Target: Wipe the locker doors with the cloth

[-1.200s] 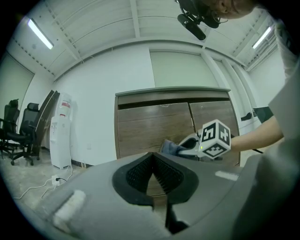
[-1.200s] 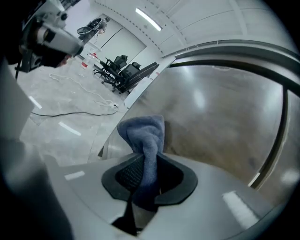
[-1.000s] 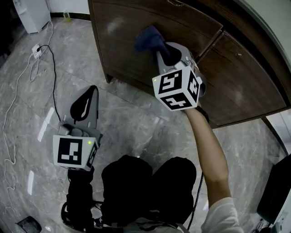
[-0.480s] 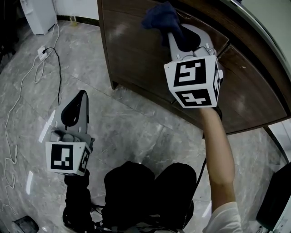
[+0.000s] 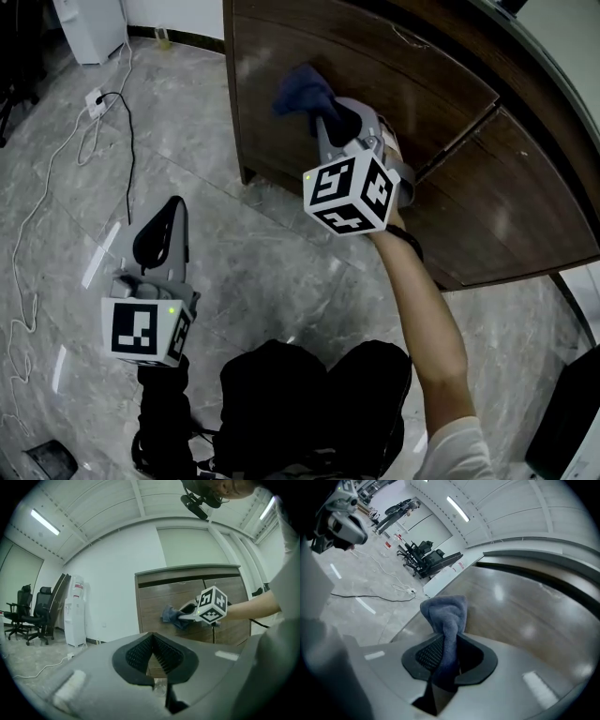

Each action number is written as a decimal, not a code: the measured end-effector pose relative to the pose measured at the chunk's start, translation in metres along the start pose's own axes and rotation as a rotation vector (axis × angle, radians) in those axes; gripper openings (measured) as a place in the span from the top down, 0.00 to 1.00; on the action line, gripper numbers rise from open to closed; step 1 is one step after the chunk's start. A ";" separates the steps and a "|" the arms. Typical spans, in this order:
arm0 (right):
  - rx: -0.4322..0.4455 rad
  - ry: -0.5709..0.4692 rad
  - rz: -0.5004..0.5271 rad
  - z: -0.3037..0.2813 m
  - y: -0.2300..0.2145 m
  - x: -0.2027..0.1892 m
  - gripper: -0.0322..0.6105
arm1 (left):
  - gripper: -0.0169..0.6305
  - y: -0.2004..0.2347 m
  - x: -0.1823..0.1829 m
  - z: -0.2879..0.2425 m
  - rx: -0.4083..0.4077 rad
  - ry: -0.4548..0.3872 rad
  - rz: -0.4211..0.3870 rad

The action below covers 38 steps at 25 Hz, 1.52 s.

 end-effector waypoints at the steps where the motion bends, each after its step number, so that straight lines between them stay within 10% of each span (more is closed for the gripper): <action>1: 0.011 0.016 0.007 -0.006 0.010 -0.007 0.84 | 0.97 0.002 -0.003 0.001 0.003 0.005 0.001; 24: 0.207 0.379 -0.031 -0.096 0.166 -0.160 0.84 | 0.97 0.022 -0.042 -0.001 0.028 0.062 0.040; 38: 0.161 0.269 -0.075 -0.089 0.125 -0.086 0.84 | 0.97 0.025 -0.041 -0.001 0.024 0.049 0.058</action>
Point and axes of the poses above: the fingertips, and each gripper's own axes: z backward along the fingers, y to its left, x out of its top, the point moved 4 cm from there along z, backward along the fingers, and after that the axes turned 13 degrees about -z, right-handed, at the moved point
